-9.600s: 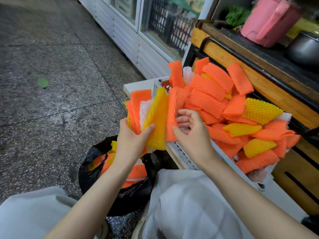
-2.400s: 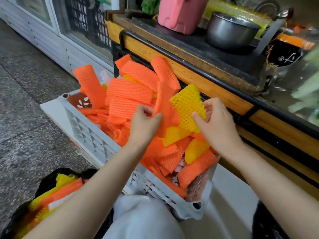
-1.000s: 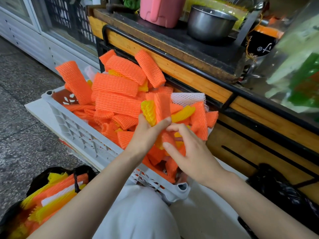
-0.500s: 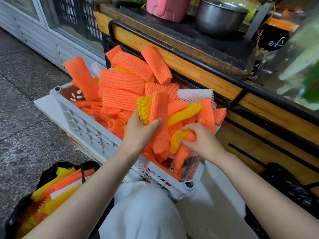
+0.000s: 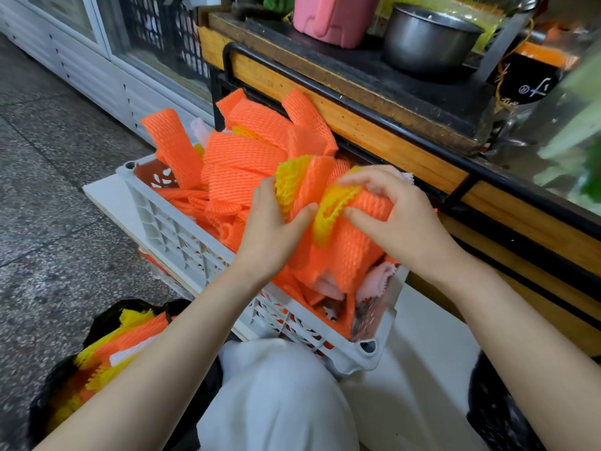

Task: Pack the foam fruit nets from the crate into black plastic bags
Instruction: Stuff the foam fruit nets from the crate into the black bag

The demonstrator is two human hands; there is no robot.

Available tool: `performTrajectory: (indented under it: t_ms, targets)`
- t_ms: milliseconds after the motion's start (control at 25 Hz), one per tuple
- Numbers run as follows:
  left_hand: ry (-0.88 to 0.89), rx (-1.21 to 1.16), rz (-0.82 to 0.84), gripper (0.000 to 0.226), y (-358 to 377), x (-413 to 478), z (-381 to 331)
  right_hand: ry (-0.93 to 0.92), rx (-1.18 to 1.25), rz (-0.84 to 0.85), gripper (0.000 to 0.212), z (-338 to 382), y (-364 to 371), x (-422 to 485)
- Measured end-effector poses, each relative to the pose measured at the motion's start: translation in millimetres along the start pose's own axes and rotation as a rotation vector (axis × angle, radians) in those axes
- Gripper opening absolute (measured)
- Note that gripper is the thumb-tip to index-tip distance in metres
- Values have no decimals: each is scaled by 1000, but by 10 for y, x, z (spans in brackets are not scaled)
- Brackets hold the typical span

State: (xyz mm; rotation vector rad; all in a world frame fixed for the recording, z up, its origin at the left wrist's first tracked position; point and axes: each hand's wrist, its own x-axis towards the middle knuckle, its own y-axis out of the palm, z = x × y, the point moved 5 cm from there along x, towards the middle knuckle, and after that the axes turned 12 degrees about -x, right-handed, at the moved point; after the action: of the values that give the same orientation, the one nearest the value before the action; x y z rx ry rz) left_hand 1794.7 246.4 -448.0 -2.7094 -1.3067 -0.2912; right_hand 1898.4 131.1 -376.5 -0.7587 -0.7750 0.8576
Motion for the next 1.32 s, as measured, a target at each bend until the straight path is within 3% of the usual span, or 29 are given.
performTrajectory:
  t_ms: [120, 240, 320, 520, 720, 800, 920, 1000, 1120, 1240, 1320]
  targets:
    - [-76, -215, 69, 37, 13, -120, -99, 73, 196, -90, 61, 129, -18, 4]
    - [-100, -355, 150, 62, -78, -253, -167, 125, 329, -54, 58, 211, 88, -38]
    - [-103, -329, 151, 75, -199, -321, -187, 93, 346, 0, 50, 305, 177, -52]
    - [10, -322, -252, 36, -760, -519, -180, -63, 289, 3, 30, 719, 408, -30]
    - [-18, -216, -509, 34, -1427, -754, 47, -55, 265, -329, 25, 1084, 638, 83]
    - [-74, -192, -560, 40, -1621, -861, 169, -52, 299, -212, 33, 1283, 1050, 83]
    - [-189, -190, -683, 57, -1909, -1051, 438, -109, 373, 150, 40, 1548, 1831, -133]
    - [-299, -311, -697, 60, -2077, -1183, 712, -197, 186, 306, 57, 1627, 2228, -311]
    - [-470, -471, -614, 61, -2155, -1379, 1086, -319, -98, 374, 91, 1620, 2571, -453]
    - [-560, -505, -614, 40, -2127, -1590, 1254, -237, -134, 469, 96, 1528, 2802, -532]
    - [-560, -407, -660, 24, -2109, -1729, 1318, -166, -119, 514, 98, 1442, 2941, -575]
